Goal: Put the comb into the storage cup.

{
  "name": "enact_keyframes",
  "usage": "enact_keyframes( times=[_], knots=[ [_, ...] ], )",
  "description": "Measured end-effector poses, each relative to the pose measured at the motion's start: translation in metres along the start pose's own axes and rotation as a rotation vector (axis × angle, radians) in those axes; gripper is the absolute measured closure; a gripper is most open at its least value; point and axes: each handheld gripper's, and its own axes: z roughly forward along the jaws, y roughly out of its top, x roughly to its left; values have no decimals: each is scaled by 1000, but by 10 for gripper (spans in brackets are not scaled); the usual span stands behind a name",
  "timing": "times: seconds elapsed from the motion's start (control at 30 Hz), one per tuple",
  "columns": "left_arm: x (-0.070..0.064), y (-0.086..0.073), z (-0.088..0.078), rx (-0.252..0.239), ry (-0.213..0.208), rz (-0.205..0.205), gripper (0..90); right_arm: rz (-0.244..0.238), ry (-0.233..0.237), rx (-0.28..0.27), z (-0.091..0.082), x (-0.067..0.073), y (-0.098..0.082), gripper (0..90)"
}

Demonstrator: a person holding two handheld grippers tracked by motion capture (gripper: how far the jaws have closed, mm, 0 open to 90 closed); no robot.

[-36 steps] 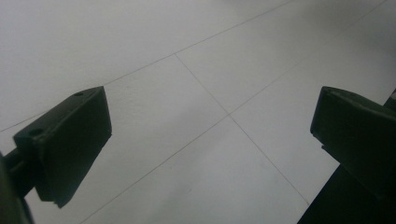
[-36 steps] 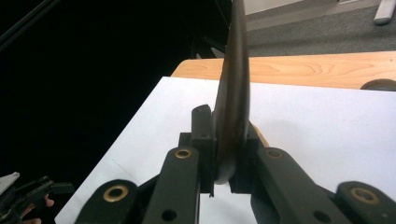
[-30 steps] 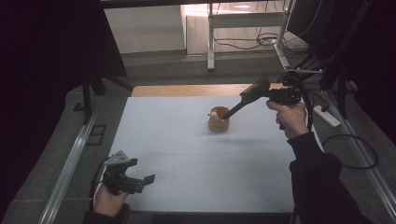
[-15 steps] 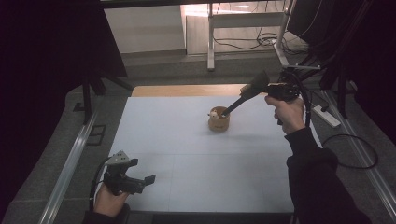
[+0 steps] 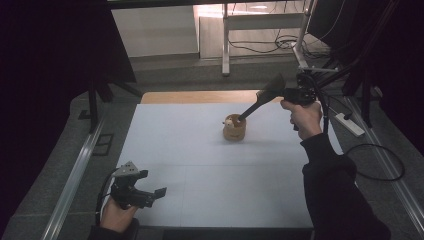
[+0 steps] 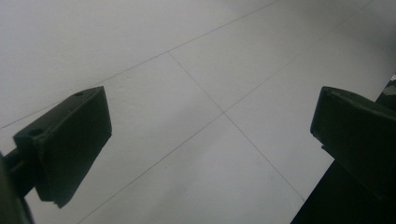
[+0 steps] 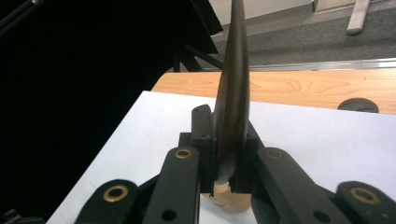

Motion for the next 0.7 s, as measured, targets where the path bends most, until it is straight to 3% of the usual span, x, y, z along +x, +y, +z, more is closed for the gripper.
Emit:
enact_keyframes(
  times=[0.7],
  knots=[
    [1, 0, 0, 2, -11, -5, 0, 7, -29, 26, 27, -6, -5, 843]
  ],
)
